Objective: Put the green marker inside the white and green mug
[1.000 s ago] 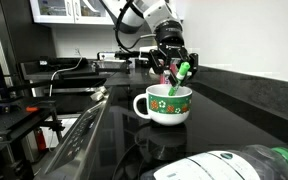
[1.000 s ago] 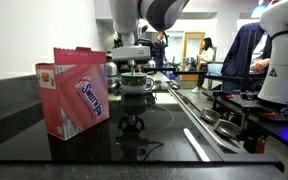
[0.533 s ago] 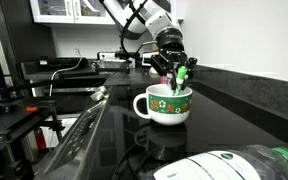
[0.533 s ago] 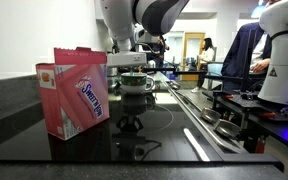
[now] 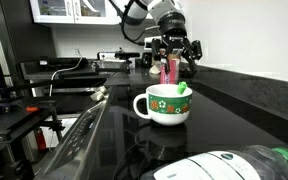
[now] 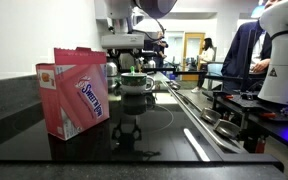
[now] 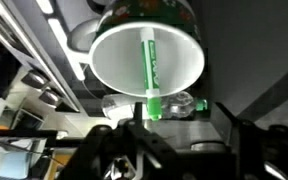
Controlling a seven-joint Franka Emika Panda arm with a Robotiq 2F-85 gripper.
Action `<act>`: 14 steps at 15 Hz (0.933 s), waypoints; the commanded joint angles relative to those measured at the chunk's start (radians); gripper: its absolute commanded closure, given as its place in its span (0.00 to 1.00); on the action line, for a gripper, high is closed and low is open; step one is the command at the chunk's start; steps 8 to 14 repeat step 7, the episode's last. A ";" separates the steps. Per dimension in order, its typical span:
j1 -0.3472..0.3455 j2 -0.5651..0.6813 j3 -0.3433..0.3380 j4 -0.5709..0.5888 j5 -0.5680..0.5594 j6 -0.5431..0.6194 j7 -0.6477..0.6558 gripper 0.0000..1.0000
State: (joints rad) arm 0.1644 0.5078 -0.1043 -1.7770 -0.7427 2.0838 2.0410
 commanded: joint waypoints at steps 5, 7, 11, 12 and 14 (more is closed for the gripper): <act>-0.123 -0.214 0.021 -0.182 0.221 0.225 -0.420 0.00; -0.140 -0.245 0.025 -0.216 0.296 0.265 -0.564 0.00; -0.140 -0.245 0.025 -0.216 0.296 0.265 -0.564 0.00; -0.140 -0.245 0.025 -0.216 0.296 0.265 -0.564 0.00; -0.140 -0.245 0.025 -0.216 0.296 0.265 -0.564 0.00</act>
